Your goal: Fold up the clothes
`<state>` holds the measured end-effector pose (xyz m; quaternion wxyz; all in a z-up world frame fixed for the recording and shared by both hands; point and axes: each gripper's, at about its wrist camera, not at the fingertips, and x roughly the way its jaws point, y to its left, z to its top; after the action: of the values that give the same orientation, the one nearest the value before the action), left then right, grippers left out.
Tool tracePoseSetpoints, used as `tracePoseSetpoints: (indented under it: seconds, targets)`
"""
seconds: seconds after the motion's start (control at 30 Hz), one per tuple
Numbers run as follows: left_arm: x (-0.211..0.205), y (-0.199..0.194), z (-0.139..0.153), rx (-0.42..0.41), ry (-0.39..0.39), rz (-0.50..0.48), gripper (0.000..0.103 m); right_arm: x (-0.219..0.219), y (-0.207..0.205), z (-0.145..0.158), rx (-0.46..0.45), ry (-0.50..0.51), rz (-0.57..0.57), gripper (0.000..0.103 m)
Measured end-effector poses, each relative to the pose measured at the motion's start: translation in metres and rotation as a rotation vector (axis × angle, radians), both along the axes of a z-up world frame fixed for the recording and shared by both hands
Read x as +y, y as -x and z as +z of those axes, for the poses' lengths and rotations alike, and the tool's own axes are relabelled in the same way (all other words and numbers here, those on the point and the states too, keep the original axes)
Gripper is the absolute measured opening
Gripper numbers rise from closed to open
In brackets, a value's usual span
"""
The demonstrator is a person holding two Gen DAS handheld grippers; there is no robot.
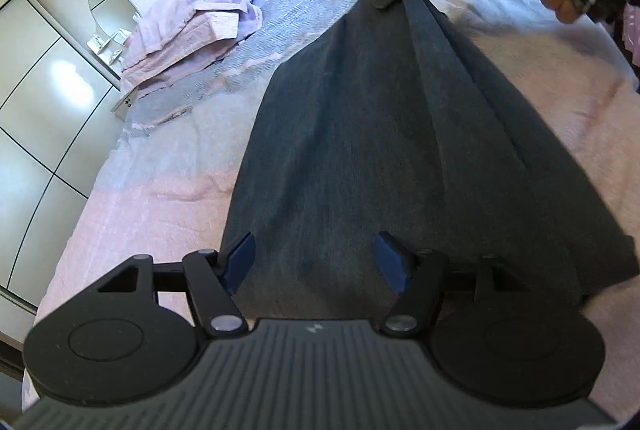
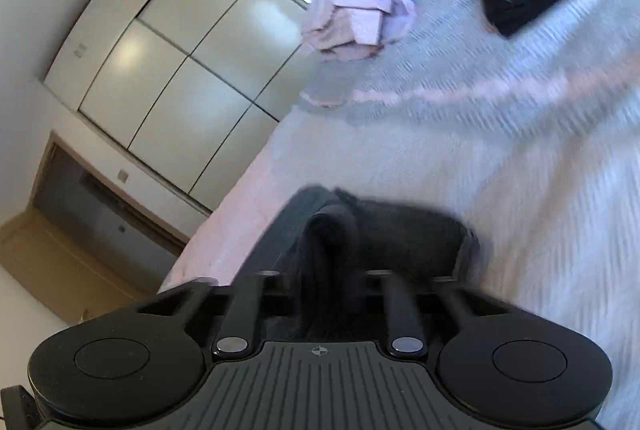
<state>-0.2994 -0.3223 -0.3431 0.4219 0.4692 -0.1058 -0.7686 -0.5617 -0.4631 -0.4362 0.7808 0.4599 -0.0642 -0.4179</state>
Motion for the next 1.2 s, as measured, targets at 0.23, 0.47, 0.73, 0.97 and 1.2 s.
tracePoseSetpoints:
  seconds: [0.23,0.47,0.73,0.97,1.2]
  targets:
    - [-0.016,0.005,0.013,0.002,-0.041,-0.033,0.063,-0.003,0.029,-0.011,0.039,-0.100,0.042,0.017]
    - [-0.076,0.016,0.058,0.116,-0.116,-0.043,0.063,0.020,0.059,0.030,0.176,0.002,0.058,0.030]
    - [-0.185,0.057,0.060,0.310,-0.294,-0.011,0.060,-0.006,0.052,0.037,0.269,-0.044,0.146,0.046]
    - [-0.258,0.084,0.027,0.364,-0.499,0.012,0.023,-0.029,0.035,0.017,0.219,-0.083,0.224,0.046]
    - [-0.259,0.089,0.011,0.349,-0.501,0.012,0.011,-0.019,0.044,0.006,0.240,-0.080,0.222,0.014]
